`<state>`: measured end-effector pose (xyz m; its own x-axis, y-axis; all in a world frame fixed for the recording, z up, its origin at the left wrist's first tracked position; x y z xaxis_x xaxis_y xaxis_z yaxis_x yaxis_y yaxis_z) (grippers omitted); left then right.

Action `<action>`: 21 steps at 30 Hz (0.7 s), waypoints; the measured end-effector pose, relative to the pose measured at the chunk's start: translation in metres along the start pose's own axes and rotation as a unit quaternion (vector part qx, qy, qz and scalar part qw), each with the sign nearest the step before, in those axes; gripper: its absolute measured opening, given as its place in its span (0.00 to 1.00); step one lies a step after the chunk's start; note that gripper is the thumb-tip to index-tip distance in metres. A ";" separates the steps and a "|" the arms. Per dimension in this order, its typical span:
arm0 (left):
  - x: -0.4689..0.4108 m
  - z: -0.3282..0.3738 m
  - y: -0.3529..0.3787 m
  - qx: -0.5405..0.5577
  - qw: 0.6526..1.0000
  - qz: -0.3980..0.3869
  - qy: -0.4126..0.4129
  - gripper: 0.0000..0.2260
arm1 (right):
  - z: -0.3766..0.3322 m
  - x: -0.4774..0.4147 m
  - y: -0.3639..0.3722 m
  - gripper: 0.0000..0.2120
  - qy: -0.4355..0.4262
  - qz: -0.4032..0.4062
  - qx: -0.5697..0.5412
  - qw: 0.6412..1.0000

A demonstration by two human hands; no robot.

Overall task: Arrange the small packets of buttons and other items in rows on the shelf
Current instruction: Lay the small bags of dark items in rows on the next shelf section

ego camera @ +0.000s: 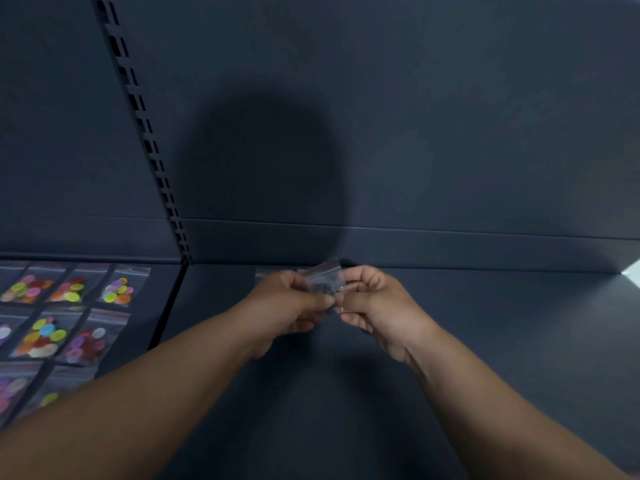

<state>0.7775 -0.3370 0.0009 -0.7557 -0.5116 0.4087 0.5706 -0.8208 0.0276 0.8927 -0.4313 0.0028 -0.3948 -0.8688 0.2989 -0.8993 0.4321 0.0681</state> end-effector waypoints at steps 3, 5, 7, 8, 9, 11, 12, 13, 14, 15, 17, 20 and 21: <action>-0.003 -0.001 0.008 -0.009 1.000 0.000 -0.010 0.09 | 0.001 0.003 -0.006 0.09 0.015 -0.014 -0.027 0.999; -0.005 0.000 0.011 -0.021 1.000 0.008 -0.005 0.10 | 0.001 0.004 -0.008 0.06 0.029 -0.025 -0.036 0.999; -0.008 0.001 0.014 -0.029 1.000 0.010 0.003 0.11 | 0.003 0.004 -0.012 0.05 0.033 -0.021 -0.032 0.999; -0.009 0.002 0.015 -0.032 0.999 0.009 0.005 0.11 | 0.003 0.003 -0.014 0.06 0.033 -0.012 -0.024 0.999; -0.010 0.001 0.017 -0.037 0.999 0.009 0.007 0.10 | 0.004 0.003 -0.016 0.07 0.034 -0.002 -0.011 0.999; -0.011 0.001 0.018 -0.054 0.998 0.019 0.015 0.10 | 0.006 0.001 -0.020 0.08 0.040 0.024 0.007 0.999; -0.012 0.001 0.018 -0.076 0.996 0.032 0.023 0.10 | 0.008 -0.001 -0.023 0.08 0.046 0.040 0.012 0.998; -0.014 0.001 0.016 -0.111 0.992 0.049 0.036 0.10 | 0.008 -0.002 -0.024 0.07 0.051 0.058 0.013 0.997; -0.015 0.001 0.014 -0.159 0.984 0.067 0.052 0.09 | 0.009 -0.005 -0.027 0.07 0.053 0.076 0.011 0.996; -0.015 0.001 0.011 -0.217 0.970 0.084 0.071 0.08 | 0.009 -0.008 -0.030 0.07 0.055 0.091 0.002 0.994; -0.015 0.001 0.005 -0.351 0.923 0.110 0.116 0.05 | 0.009 -0.014 -0.033 0.06 0.052 0.114 0.011 0.992; -0.015 -0.002 0.003 -0.515 0.832 0.114 0.172 0.09 | 0.009 -0.018 -0.044 0.08 0.017 0.176 0.334 0.926; -0.016 -0.004 0.003 -0.553 0.806 0.103 0.182 0.11 | 0.008 -0.016 -0.046 0.12 -0.008 0.193 0.446 0.874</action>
<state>0.7900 -0.3321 -0.0088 -0.8401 -0.5424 0.0002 0.2127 -0.3299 -0.9197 0.9387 -0.4395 -0.0129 -0.6975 -0.7060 0.1226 -0.4855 0.3398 -0.8055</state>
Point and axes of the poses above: each hand's wrist, its own x-axis away from the middle knuckle, its own y-axis out of the palm, z = x × y, the point moved 3 cm from there along -x, towards the middle knuckle, and after that the axes turned 6 degrees about -z, right-handed, at the moved point
